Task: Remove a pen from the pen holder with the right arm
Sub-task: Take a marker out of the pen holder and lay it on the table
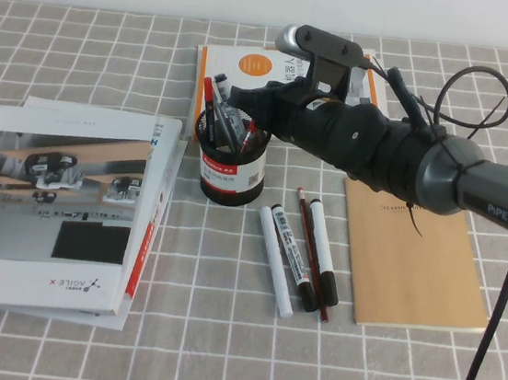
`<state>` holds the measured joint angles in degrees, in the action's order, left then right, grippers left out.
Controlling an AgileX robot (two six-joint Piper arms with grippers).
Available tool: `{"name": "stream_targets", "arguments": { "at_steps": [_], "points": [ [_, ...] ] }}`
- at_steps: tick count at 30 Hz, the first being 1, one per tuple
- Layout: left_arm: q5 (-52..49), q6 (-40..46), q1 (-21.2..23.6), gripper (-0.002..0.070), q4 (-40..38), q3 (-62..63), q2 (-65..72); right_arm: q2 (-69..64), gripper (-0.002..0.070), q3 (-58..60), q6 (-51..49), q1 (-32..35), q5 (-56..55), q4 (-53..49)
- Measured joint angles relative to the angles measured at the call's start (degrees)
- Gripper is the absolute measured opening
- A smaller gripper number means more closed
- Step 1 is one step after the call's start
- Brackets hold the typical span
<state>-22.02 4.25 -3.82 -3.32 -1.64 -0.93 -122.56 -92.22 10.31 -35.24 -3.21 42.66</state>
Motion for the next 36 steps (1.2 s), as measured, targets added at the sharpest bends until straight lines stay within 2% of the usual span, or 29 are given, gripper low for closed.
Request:
{"name": "stream_targets", "arguments": {
  "at_steps": [6, 13, 18, 30, 36],
  "points": [
    [0.0, 0.0, 0.0, -0.0004, 0.0, 0.0, 0.0, 0.0, 0.0063, 0.0, 0.0, 0.0, 0.0, 0.0],
    [0.0, 0.0, 0.0, -0.0004, 0.0, 0.0, 0.0, 0.0, 0.0165, 0.0, 0.0, 0.0, 0.0, 0.0],
    [0.0, 0.0, 0.0, -0.0004, 0.0, 0.0, 0.0, 0.0, 0.0189, 0.0, 0.0, 0.0, 0.0, 0.0],
    [0.0, 0.0, 0.0, -0.0004, 0.0, 0.0, 0.0, 0.3, 0.0181, 0.0, 0.0, 0.0, -1.2, 0.0],
    [0.0, 0.0, 0.0, -0.0004, 0.0, 0.0, 0.0, 0.3, 0.0099, 0.0, 0.0, 0.0, -1.2, 0.0]
  ]
}}
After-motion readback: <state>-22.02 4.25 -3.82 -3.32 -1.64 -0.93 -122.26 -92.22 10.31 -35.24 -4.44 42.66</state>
